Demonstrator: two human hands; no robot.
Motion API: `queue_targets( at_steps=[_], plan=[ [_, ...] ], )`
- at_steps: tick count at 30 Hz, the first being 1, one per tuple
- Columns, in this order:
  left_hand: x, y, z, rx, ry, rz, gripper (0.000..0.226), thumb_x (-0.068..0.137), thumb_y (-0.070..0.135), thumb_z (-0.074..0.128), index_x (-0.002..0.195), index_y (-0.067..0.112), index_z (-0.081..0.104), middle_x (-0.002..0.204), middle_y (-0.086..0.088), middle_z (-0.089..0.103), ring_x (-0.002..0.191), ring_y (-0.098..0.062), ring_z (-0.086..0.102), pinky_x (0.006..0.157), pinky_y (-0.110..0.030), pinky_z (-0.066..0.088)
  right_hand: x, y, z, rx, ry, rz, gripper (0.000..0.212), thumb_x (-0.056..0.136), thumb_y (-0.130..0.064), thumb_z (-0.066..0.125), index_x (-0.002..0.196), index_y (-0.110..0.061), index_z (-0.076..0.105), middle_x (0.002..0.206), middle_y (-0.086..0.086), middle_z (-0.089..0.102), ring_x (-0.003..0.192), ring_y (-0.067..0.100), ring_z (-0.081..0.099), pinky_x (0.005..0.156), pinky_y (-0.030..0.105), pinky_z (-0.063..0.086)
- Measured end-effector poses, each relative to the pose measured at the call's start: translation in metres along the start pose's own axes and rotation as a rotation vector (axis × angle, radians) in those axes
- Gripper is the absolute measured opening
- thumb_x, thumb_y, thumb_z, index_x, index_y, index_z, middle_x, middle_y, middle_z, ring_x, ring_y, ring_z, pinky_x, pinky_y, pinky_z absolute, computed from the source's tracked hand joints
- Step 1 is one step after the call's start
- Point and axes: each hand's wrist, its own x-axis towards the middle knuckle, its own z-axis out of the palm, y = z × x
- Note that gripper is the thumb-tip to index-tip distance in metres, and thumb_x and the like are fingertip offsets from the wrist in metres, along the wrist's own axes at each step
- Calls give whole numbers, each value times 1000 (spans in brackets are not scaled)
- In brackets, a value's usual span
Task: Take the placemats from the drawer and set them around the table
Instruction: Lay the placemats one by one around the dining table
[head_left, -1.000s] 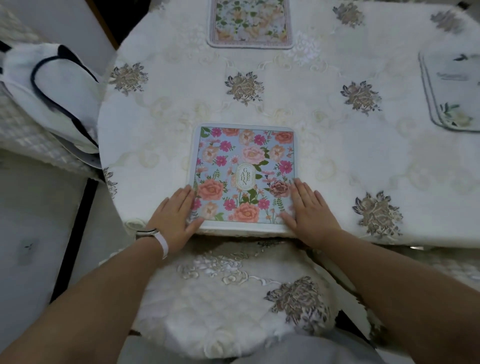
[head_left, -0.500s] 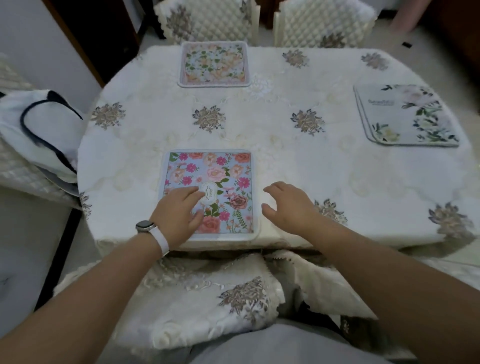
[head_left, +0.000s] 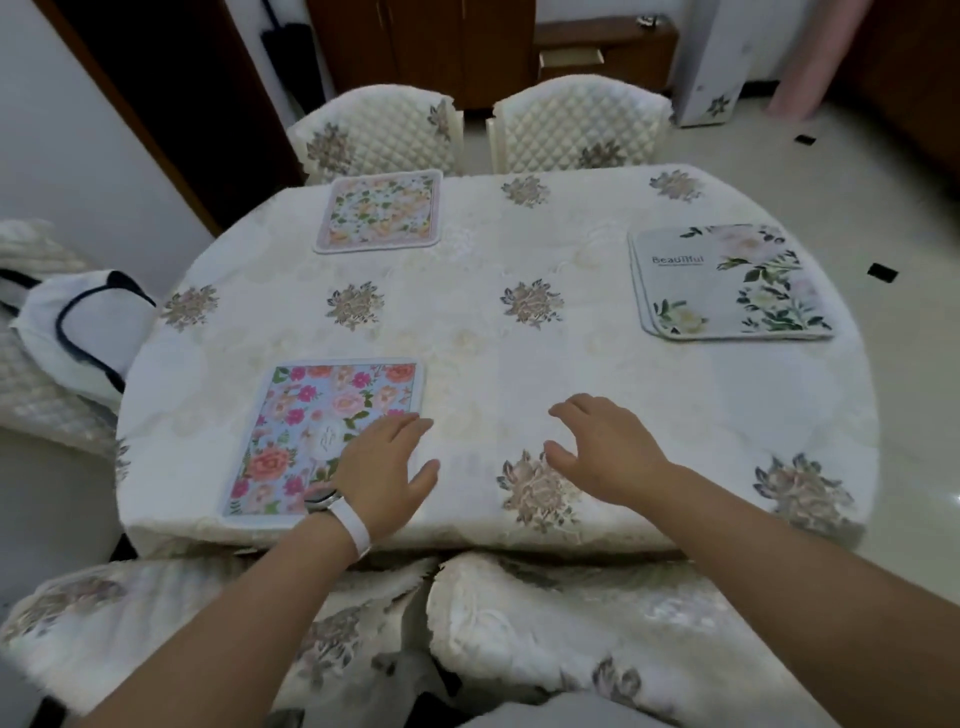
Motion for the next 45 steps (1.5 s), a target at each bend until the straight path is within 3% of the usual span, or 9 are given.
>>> queue_targets(
  at_steps=[3, 11, 23, 32, 38, 45],
  plan=[
    [10, 40, 9, -49, 17, -29, 65, 85, 52, 41, 137, 15, 51, 140, -5, 51, 130, -25, 45, 106, -40, 35, -14, 38, -10, 1, 3, 0, 55, 96, -49, 44, 144, -21, 45, 142, 0, 49, 126, 22, 47, 102, 38, 41],
    [18, 116, 32, 7, 16, 35, 58, 87, 49, 42, 134, 16, 53, 139, -6, 53, 129, -26, 46, 104, -43, 40, -47, 97, -19, 1, -21, 34, 55, 96, -50, 43, 142, -21, 45, 140, 0, 49, 124, 23, 46, 99, 38, 41],
    [35, 143, 44, 37, 14, 217, 63, 89, 56, 29, 134, 20, 53, 142, -4, 51, 131, -27, 44, 103, -46, 40, -88, 114, -34, -16, 45, 155, 54, 97, -50, 42, 142, -21, 47, 142, -2, 49, 126, 21, 45, 101, 37, 39],
    [60, 197, 64, 42, -47, 254, 65, 89, 59, 24, 140, 25, 46, 149, 0, 43, 136, -24, 38, 108, -44, 35, -101, 178, -56, -16, 103, 208, 54, 96, -51, 44, 141, -22, 48, 141, -3, 50, 126, 20, 46, 102, 37, 38],
    [95, 283, 75, 122, 4, 285, 60, 89, 54, 29, 132, 21, 55, 140, -4, 53, 129, -29, 47, 103, -47, 39, -122, 266, -74, 11, 147, 179, 52, 96, -50, 45, 140, -22, 49, 140, -3, 51, 125, 20, 47, 102, 38, 39],
    [137, 441, 104, 253, 13, 379, 55, 87, 49, 36, 123, 18, 63, 129, -8, 62, 117, -32, 58, 94, -49, 46, -185, 451, -126, 64, 192, 321, 55, 96, -50, 46, 143, -21, 46, 143, -2, 48, 130, 21, 43, 105, 38, 36]
  ],
)
